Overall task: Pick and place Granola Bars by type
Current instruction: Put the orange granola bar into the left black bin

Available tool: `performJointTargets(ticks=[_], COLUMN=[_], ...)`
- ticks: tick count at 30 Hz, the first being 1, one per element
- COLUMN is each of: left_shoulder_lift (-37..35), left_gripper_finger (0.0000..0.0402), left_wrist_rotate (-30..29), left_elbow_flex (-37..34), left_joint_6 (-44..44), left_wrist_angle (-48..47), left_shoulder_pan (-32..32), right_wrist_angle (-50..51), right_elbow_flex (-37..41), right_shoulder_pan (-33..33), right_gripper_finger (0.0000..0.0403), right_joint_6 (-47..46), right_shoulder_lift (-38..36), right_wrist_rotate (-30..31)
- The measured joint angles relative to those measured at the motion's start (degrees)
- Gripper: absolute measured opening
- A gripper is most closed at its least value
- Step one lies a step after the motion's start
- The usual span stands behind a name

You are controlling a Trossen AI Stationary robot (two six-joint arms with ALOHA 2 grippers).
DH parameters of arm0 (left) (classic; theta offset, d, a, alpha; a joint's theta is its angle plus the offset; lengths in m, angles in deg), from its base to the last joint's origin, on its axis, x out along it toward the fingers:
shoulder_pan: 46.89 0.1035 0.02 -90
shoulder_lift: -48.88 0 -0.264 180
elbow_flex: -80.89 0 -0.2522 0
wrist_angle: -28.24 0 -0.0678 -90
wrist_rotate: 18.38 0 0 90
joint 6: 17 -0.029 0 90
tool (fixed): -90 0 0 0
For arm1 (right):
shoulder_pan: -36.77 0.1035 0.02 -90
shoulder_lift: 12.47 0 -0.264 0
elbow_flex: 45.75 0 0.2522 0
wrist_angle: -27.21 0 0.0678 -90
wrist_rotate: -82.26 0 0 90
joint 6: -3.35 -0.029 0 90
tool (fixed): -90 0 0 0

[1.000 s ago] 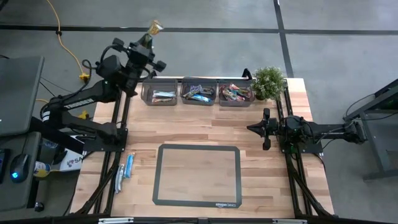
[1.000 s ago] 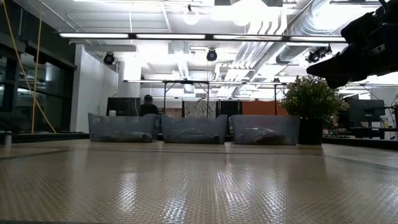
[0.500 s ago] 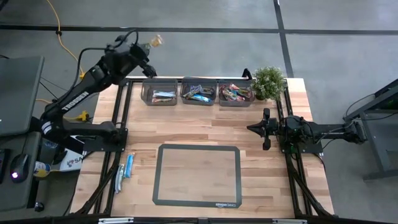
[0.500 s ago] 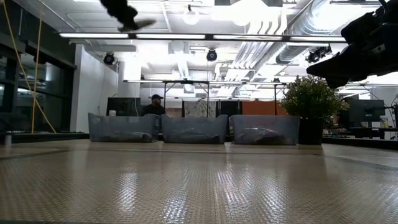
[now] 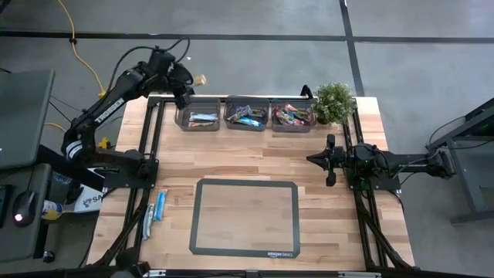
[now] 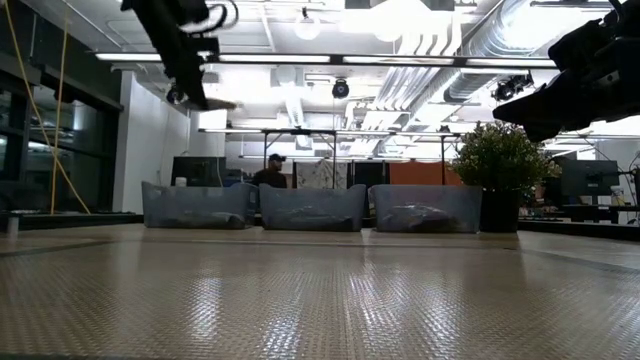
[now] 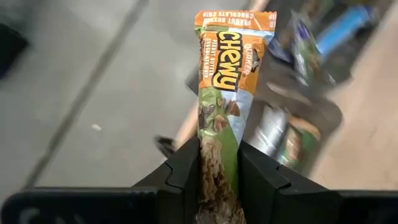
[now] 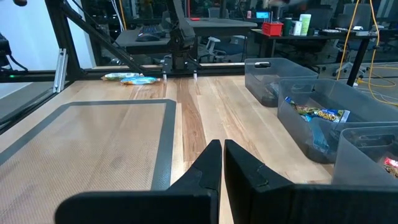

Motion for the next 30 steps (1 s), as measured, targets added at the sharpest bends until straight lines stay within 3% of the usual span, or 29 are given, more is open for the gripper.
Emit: performJointTargets(ticks=[13,30], left_shoulder_lift=[11.96,21.45], left_gripper_finger=[0.0090,0.0090], left_wrist_rotate=[5.77,4.73], left_elbow_flex=[0.00,0.00], left_joint_6=[-4.52,-17.40], left_wrist_angle=[-7.62,-9.33], left_shoulder_pan=[-0.09,-0.20], right_wrist_angle=[-0.02,-0.02], right_elbow_flex=[0.00,0.00], right_shoulder_pan=[0.02,0.00], right_gripper_finger=[0.0002,0.0002], right_joint_6=[0.00,0.00], right_shoulder_lift=[0.00,0.00], right_wrist_rotate=[0.00,0.02])
